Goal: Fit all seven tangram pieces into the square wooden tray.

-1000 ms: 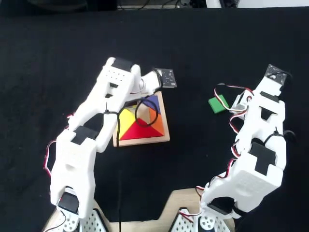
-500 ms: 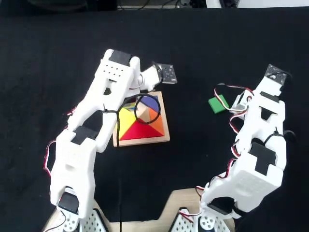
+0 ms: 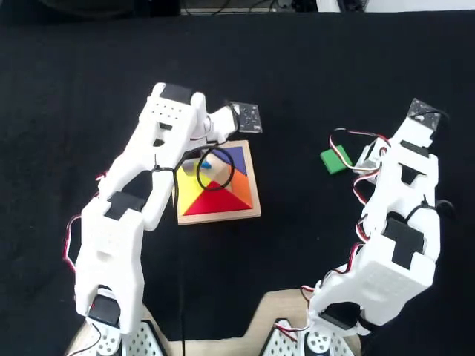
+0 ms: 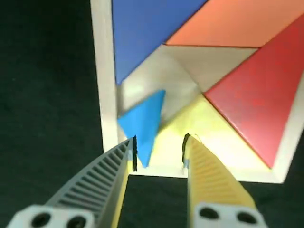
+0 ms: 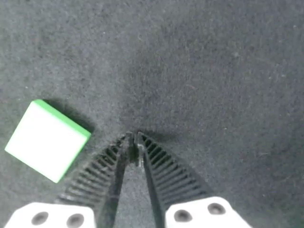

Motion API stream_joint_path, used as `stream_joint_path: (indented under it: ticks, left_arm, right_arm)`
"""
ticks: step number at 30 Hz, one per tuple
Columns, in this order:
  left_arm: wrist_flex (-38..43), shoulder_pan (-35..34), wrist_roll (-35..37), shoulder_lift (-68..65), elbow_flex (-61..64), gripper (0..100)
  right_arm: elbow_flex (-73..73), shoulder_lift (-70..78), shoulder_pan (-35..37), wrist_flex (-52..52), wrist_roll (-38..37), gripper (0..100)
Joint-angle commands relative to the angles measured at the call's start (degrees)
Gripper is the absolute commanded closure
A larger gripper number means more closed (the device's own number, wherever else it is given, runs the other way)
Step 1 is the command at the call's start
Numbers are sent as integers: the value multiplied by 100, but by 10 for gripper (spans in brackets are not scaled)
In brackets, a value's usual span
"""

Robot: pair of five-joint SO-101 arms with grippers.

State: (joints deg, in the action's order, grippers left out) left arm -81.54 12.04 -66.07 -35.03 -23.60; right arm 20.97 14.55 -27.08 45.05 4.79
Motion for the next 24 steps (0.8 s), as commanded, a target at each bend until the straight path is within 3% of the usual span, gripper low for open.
stream_joint_path:
  ticks: [1, 24]
  left_arm:
    - [229, 101, -53, 105, -57, 817]
    - [237, 171, -18, -404, -127, 820]
  right_arm:
    - [-312, -22, 88, 9, 53, 987]
    - [-312, -22, 88, 9, 53, 987]
